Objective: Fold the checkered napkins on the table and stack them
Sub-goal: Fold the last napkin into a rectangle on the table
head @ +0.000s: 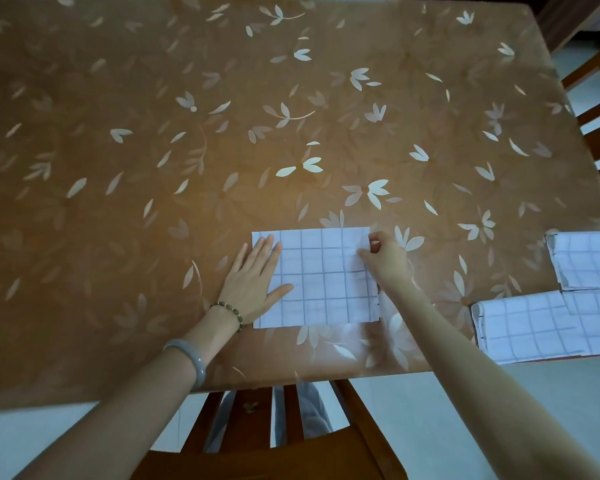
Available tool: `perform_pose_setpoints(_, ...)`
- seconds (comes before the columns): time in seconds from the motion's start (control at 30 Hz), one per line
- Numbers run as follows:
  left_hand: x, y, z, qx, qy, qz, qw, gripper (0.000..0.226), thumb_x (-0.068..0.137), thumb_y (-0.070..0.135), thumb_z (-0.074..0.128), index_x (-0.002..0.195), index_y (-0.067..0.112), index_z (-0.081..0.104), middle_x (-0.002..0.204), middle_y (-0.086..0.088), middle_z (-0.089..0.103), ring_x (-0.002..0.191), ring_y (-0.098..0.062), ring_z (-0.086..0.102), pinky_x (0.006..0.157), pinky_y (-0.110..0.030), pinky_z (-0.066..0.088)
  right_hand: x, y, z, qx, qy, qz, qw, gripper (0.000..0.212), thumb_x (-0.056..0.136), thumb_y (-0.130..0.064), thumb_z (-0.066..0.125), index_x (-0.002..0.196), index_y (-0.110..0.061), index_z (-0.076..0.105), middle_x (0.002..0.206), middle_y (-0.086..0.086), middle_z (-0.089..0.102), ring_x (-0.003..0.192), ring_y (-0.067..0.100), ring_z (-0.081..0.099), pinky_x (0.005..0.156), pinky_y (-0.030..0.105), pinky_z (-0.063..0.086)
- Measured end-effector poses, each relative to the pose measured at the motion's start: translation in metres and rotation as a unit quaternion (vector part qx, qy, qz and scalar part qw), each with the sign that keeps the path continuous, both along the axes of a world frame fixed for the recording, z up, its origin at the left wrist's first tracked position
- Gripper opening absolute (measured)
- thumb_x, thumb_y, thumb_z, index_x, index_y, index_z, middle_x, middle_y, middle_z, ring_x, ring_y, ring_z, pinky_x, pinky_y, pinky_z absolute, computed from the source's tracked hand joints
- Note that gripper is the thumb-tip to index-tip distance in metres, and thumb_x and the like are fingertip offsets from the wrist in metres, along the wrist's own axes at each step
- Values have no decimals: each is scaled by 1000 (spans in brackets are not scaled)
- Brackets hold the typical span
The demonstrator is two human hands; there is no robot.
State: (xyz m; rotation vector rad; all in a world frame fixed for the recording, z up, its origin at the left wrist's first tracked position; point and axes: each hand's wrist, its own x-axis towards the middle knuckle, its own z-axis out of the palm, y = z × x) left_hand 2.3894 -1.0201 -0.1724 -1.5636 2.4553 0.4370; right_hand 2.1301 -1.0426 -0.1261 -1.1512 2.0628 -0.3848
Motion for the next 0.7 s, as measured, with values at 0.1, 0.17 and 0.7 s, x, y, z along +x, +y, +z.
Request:
perform_pose_setpoints(0.1, 1, -5, -5, -15, 5, 1, 1000, 83, 93, 67, 9, 151, 10, 21, 158, -12, 18, 146, -25, 18, 117, -43, 4, 0, 0, -3, -11, 18, 3, 1000, 27, 87, -10, 55, 114, -11, 55, 91, 1, 62, 78, 16, 48, 53, -3, 31)
perform_pose_setpoints(0.17, 2, -8, -9, -23, -2, 1, 1000, 83, 93, 68, 9, 151, 11, 20, 158, -12, 18, 146, -26, 18, 117, -45, 6, 0, 1, -7, -17, 38, 15, 999, 30, 86, -10, 53, 116, -11, 53, 91, 2, 61, 77, 16, 46, 50, 4, 33)
perform_pose_setpoints(0.7, 5, -6, -28, -58, 6, -5, 998, 81, 92, 69, 8, 150, 13, 18, 158, -11, 19, 146, -25, 17, 116, -51, 9, 102, 3, -69, -151, 180, 393, 889, 52, 96, -29, 29, 136, -2, 49, 143, 14, 46, 135, 29, 41, 110, 47, 33)
